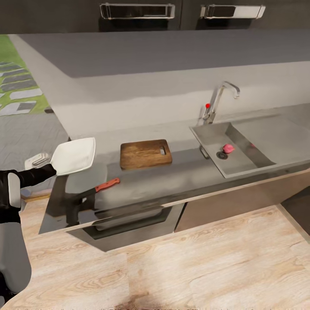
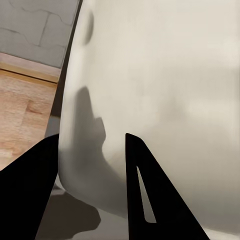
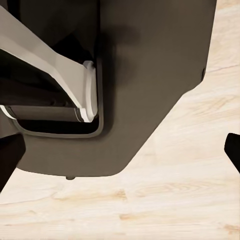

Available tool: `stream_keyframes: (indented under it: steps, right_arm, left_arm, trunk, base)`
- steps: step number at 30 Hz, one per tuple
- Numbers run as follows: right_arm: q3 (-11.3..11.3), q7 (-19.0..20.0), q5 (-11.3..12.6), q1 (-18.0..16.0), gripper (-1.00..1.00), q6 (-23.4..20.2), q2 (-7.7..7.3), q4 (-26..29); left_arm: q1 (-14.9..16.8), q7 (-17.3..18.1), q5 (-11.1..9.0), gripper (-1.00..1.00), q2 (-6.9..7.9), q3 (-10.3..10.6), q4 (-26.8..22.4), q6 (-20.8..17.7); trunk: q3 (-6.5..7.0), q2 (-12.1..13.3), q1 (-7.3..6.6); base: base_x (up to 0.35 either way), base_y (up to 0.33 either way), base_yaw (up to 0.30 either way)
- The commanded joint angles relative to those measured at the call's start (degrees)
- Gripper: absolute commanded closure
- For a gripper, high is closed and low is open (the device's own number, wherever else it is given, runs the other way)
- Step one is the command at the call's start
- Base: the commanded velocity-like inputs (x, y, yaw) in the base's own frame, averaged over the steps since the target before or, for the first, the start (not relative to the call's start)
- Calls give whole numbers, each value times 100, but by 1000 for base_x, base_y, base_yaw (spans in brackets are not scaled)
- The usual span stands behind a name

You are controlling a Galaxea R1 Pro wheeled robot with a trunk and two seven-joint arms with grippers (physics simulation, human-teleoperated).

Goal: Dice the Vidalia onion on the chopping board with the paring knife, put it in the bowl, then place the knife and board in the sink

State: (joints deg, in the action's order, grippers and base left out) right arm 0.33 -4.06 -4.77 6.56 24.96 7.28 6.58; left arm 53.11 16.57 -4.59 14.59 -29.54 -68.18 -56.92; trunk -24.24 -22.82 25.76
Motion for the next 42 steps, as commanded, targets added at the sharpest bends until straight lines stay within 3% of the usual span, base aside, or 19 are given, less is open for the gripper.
stream_keyframes:
  steps: [1,42]
  right_arm:
    - [2,-42,-50,3,-100,0,1,10]
    - [20,10,-68,3,-100,-8,10,0]
  left_arm:
    - [6,-14,-68,100,0,-8,-3,-39]
    - [5,-14,-59,100,7,-8,116,-39]
  trunk:
    - [-17,-10,3]
    - [-113,-10,3]
  base:
    - [0,0,0]
    - [0,0,0]
